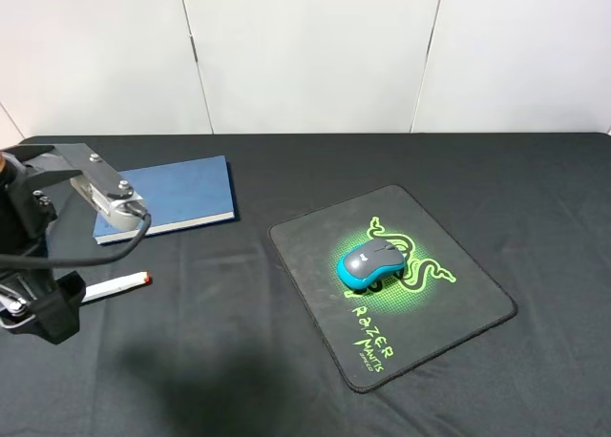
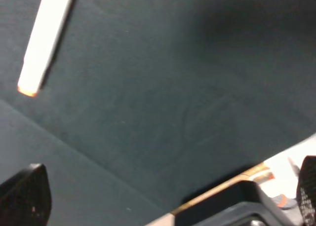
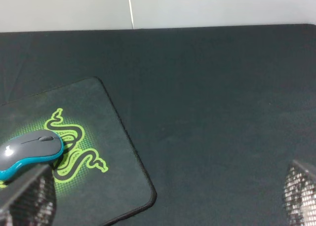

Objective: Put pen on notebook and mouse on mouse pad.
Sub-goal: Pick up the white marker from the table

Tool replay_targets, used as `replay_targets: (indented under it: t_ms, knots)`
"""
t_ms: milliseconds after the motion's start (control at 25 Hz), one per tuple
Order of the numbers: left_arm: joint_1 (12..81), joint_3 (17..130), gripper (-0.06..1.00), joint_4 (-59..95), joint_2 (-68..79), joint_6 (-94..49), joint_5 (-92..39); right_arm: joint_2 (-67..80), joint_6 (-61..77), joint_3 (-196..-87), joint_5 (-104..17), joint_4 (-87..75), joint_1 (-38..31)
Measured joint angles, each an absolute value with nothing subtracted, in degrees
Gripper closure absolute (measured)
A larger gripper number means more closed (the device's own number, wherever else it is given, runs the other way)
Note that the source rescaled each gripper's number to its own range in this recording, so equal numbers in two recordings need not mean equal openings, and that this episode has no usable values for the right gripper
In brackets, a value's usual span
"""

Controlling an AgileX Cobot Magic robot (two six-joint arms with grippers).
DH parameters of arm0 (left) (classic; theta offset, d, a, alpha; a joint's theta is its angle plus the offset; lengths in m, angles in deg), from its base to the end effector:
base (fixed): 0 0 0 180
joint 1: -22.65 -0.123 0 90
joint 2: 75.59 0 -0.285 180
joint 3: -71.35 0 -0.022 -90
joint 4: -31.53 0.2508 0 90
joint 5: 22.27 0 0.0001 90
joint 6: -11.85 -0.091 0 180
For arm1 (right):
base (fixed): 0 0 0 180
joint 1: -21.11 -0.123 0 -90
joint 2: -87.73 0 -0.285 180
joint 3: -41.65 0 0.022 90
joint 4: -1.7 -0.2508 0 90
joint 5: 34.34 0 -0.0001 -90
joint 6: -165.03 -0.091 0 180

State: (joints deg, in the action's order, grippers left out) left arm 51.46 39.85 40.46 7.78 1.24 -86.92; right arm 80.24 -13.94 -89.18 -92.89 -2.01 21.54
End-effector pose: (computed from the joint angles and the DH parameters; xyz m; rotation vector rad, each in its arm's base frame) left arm 0.1858 -0.0876 0.2305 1.1429 2.8855 0.2145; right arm -0.0029 0.0050 0.2777 -0.0118 2.0096 0.0608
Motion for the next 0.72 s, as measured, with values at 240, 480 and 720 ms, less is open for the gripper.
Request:
replay_targets:
  t_ms: [240,480,720]
  knots:
    - [48.4,39.6,-0.06,42.5,7.8,-0.8,-83.4,80.2,-13.9,-89.2,-92.9,-2.0,21.5]
    - [42.8,39.6,-0.06,42.7,7.8,-4.7,-82.6,80.2,-13.9,-89.2,-92.9,-2.0,21.5]
    - [39.9,39.6,-0.06,42.9,7.8,-8.2,-81.3,80.2,-13.9,-89.2,-92.9,-2.0,21.5]
